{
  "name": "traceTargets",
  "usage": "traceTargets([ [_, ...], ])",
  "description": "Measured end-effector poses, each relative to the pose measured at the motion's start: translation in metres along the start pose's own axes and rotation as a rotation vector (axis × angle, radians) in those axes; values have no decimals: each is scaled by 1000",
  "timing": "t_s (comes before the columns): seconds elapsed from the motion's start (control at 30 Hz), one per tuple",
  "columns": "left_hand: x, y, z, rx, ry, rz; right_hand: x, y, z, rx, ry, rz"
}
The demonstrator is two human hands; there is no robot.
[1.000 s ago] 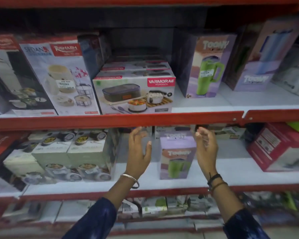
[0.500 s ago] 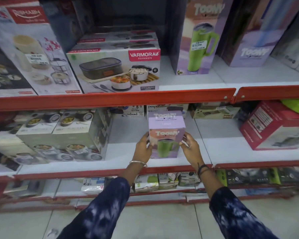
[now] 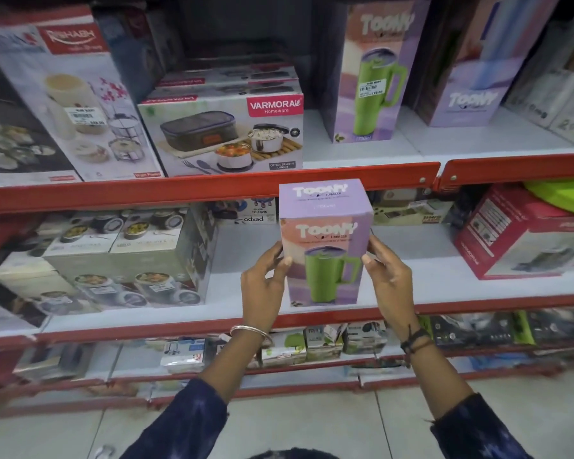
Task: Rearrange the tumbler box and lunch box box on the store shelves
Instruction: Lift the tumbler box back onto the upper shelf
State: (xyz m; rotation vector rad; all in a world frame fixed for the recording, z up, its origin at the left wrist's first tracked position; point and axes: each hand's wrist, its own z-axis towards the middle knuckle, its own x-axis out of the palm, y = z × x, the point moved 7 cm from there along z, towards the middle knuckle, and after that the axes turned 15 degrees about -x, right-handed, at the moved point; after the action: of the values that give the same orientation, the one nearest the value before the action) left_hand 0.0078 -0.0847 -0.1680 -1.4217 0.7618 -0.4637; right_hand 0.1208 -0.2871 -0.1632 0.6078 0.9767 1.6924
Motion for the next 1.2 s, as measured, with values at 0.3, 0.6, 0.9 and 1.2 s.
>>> traceTargets([
  [0.3,-12,-78,8,89,-8,-69,-12,62,47,-173,-104,-41],
  [0.6,-6,-91,17,89,20,17,-17,59,54,-133,-135,-64],
  [0.9,-2,-124,16,152,12,8,-28,83,67,-194,-146,-71],
  [1.2,19,-236,20,432,34,-86,-57,159,145,-458,-110,-156],
])
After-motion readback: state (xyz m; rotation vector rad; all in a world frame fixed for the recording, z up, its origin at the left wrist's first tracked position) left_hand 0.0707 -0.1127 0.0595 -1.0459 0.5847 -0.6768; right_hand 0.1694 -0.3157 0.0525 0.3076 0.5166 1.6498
